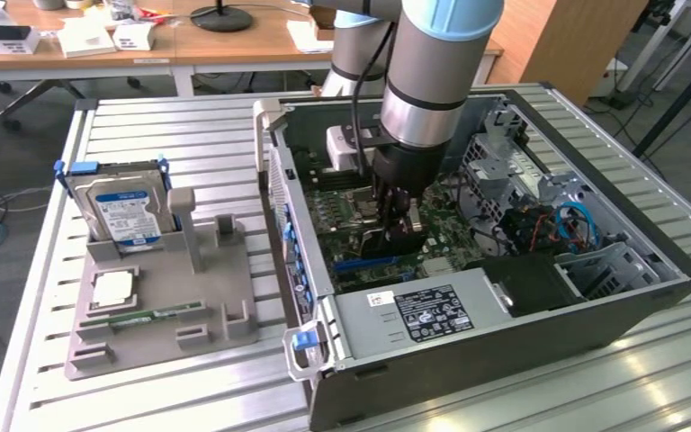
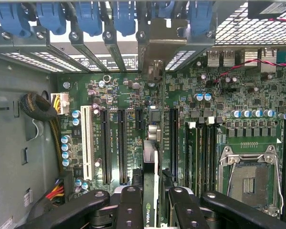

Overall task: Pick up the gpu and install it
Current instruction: 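Insert the gpu into the slot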

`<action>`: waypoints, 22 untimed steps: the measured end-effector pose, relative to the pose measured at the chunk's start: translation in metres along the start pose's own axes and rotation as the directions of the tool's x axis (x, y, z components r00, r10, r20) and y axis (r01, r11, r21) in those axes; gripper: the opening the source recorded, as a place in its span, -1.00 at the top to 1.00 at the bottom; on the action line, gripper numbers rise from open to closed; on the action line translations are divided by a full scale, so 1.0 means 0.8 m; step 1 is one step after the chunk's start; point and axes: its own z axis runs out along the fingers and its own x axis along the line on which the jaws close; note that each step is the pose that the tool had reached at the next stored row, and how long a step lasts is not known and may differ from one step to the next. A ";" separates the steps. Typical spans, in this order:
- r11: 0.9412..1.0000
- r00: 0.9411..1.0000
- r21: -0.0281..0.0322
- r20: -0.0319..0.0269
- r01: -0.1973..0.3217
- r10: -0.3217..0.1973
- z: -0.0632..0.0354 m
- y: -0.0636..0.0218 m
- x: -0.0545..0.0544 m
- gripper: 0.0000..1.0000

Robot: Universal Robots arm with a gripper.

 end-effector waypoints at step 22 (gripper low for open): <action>0.999 0.999 -0.001 0.001 0.053 -0.053 0.000 0.000 0.000 0.48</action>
